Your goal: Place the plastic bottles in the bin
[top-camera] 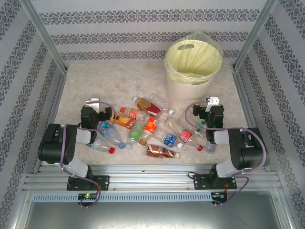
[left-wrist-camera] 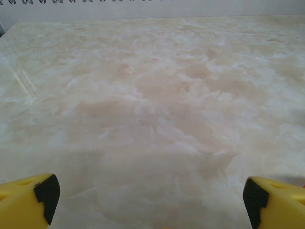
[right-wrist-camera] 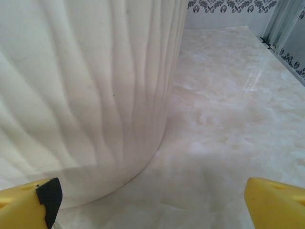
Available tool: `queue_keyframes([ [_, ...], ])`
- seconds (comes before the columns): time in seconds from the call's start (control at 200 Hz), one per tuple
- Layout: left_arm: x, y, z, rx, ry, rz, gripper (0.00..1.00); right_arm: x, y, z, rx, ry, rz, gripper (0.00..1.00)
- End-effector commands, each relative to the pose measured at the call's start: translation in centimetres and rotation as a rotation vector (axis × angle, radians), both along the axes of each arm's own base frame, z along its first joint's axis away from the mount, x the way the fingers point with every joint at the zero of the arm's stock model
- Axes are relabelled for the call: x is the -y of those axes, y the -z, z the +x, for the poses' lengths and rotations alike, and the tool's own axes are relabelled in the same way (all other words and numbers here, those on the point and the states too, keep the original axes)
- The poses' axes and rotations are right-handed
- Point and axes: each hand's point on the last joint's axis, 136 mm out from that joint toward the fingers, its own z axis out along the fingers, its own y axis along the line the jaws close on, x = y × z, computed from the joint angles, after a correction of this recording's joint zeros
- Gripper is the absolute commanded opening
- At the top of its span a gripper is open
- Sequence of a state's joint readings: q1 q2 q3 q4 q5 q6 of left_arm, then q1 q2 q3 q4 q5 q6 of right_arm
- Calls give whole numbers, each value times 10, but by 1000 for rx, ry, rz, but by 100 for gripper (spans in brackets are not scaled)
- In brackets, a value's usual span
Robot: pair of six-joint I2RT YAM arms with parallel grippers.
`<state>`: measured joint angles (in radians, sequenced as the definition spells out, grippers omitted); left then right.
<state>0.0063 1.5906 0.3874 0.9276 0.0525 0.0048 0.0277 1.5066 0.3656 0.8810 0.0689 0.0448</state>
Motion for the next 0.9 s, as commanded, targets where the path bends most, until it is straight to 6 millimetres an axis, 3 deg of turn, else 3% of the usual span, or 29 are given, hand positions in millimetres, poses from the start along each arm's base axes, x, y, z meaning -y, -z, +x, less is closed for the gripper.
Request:
queue_keyframes([
  [0.0, 5, -4, -1, 20, 31, 11, 100, 2, -9, 6, 37, -8, -7, 98],
  [0.894, 1, -3, 1, 9, 5, 11, 100, 2, -9, 6, 35, -8, -4, 98],
])
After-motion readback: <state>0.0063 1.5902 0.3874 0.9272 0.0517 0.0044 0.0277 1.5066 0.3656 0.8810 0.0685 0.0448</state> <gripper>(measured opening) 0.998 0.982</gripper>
